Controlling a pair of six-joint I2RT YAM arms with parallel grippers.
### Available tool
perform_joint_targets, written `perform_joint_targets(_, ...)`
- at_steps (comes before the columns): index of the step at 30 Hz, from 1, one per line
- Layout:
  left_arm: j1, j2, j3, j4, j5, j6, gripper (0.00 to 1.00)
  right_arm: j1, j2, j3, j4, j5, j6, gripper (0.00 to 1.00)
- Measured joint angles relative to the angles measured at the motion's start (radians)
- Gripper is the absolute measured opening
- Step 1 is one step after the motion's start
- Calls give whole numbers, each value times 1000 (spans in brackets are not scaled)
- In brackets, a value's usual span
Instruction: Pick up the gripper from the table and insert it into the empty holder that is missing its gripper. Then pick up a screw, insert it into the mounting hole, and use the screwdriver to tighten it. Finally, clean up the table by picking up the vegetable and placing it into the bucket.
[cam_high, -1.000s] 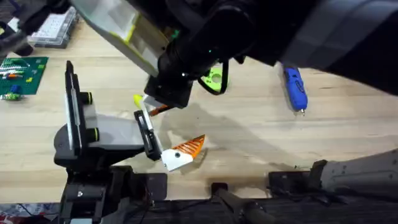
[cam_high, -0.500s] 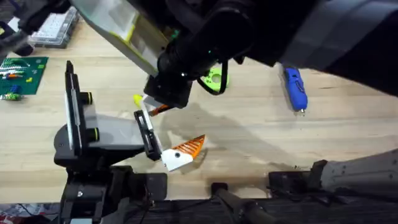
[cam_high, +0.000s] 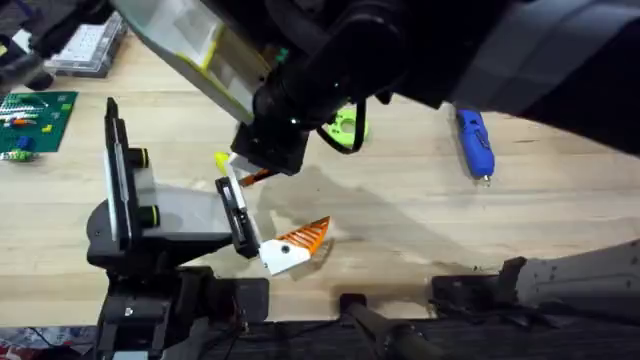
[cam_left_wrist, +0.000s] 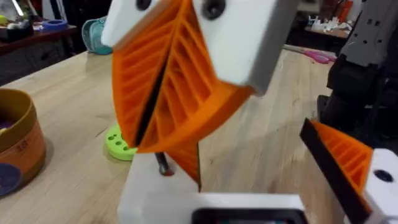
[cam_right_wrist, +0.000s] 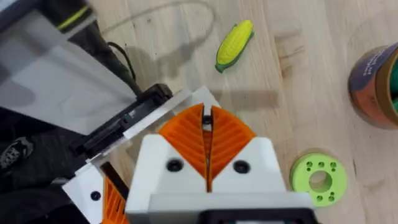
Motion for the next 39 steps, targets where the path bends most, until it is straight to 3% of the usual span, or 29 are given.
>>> perform_joint_targets(39, 0, 0, 0, 0, 0, -15, 987, 0, 0, -62, 37, -12, 0, 11)
